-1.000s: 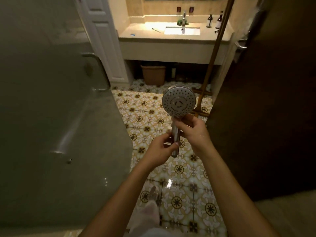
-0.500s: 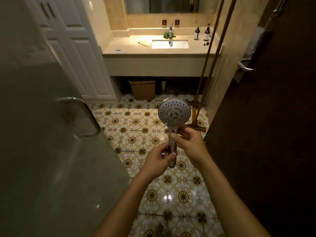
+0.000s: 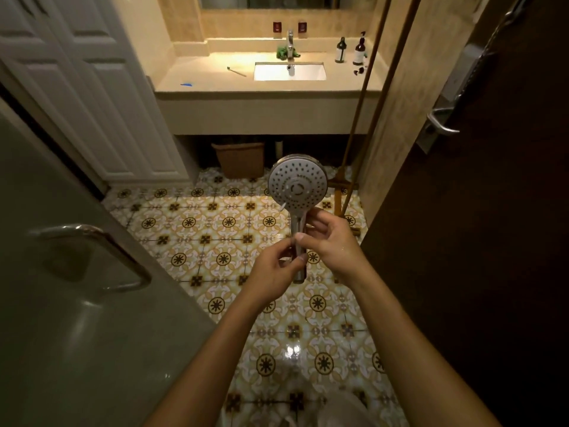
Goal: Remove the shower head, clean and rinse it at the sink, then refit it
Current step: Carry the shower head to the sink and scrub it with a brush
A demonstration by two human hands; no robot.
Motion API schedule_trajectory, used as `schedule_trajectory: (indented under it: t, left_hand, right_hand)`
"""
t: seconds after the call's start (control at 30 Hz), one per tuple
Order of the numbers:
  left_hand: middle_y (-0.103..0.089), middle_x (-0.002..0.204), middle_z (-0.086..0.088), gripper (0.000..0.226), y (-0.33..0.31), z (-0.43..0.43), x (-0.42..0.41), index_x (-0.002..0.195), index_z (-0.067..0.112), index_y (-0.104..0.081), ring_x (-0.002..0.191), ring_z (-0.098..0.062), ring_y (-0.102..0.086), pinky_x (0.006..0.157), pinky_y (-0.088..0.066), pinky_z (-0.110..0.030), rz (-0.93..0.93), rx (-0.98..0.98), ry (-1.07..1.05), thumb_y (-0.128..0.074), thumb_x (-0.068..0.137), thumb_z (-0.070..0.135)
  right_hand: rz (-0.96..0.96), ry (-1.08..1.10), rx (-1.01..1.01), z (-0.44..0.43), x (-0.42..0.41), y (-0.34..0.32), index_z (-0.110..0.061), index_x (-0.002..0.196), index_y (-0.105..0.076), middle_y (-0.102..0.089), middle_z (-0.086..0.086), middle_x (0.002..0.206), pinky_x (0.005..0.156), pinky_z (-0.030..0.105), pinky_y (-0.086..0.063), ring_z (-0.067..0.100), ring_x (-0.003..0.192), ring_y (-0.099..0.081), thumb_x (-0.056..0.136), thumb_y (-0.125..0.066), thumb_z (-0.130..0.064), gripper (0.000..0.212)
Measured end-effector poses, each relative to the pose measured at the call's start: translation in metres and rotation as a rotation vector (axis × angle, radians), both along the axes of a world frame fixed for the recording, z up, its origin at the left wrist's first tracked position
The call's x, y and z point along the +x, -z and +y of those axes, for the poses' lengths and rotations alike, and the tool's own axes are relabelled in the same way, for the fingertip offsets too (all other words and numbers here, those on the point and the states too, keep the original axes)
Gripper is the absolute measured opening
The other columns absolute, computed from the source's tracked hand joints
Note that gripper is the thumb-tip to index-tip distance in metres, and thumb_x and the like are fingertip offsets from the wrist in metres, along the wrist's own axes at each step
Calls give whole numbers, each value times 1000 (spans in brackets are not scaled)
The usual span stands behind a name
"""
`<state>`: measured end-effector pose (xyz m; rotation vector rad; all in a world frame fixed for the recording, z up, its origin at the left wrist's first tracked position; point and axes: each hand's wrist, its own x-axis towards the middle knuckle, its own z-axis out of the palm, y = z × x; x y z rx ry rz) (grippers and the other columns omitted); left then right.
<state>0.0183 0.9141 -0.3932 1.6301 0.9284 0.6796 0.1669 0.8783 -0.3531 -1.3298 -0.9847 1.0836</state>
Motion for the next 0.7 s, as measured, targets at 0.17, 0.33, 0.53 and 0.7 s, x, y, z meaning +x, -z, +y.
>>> schedule_trajectory:
  t: [0.17,0.33,0.53,0.7]
  left_hand:
    - [-74,108,-7,22,2,42,38,120,18,-69,101,-23,-71,90,-60,-48,6,-25,3,-64,98,19]
    - [-73,105,-11,16,4,90,95,113,16,-71,98,-27,-69,80,-60,-42,19,-33,0,-63,99,21]
    - [-74,99,-6,14,0,153,159,109,20,-72,95,-22,-70,83,-60,-47,53,-66,-38,-64,98,25]
    - [-73,102,-10,14,-5,198,197,107,17,-73,100,-25,-69,84,-60,-46,64,-71,-81,-63,98,21]
  right_hand:
    - [-36,-14,-27,42,38,10,-35,124,-62,-71,-12,126,102,25,-54,10,121,-67,87,-68,13,60]
    - [-20,-54,-65,92,98,18,-28,138,-56,-64,-20,127,88,13,-54,3,121,-61,85,-68,15,69]
    - [-37,-99,-125,163,169,21,-13,157,-40,-51,2,155,100,20,-49,18,139,-52,81,-75,11,86]
    - [-51,-161,-146,219,210,19,-16,157,-40,-51,7,157,116,45,-47,24,141,-53,68,-81,-8,97]
